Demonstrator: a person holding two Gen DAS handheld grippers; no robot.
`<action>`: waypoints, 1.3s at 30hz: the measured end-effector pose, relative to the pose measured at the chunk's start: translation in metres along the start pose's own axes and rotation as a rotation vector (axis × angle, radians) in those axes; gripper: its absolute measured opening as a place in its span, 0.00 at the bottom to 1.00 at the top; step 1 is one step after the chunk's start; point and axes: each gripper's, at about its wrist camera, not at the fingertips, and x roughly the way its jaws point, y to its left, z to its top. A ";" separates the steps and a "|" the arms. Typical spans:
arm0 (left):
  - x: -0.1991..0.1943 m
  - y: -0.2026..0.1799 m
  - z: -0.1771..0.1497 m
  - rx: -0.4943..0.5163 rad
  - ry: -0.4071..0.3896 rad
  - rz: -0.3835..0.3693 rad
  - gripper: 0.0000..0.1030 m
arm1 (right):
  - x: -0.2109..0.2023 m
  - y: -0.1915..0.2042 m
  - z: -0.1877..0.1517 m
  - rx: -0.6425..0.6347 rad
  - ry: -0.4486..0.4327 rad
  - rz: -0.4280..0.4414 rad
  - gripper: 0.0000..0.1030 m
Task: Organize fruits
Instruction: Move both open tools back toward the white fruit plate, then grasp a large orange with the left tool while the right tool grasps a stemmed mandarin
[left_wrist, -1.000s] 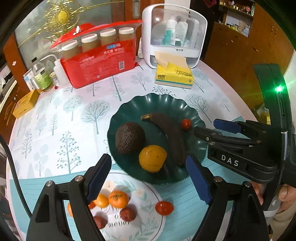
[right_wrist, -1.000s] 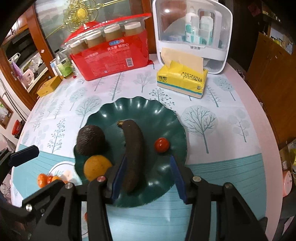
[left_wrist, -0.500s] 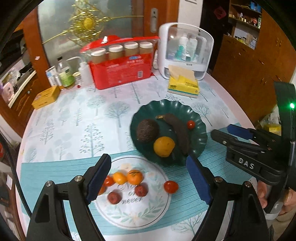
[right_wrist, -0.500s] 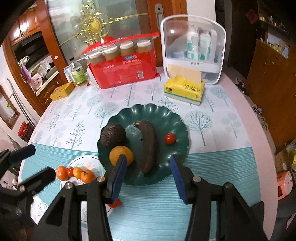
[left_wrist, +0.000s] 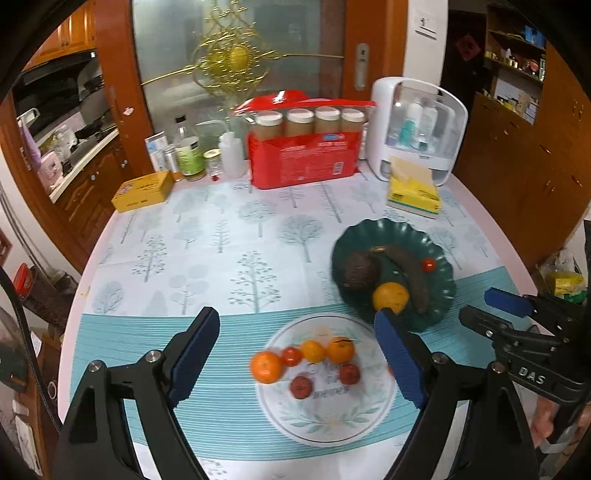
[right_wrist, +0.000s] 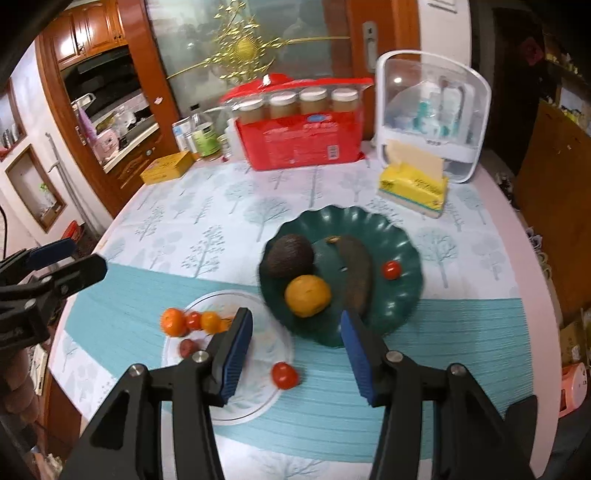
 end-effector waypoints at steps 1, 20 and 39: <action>0.003 0.006 -0.002 -0.004 0.006 0.000 0.82 | 0.002 0.004 0.000 0.004 0.009 0.008 0.49; 0.129 0.072 -0.064 -0.004 0.276 -0.055 0.82 | 0.111 0.069 -0.022 0.014 0.253 0.051 0.49; 0.193 0.062 -0.082 0.029 0.384 -0.181 0.62 | 0.175 0.075 -0.029 0.010 0.356 0.015 0.47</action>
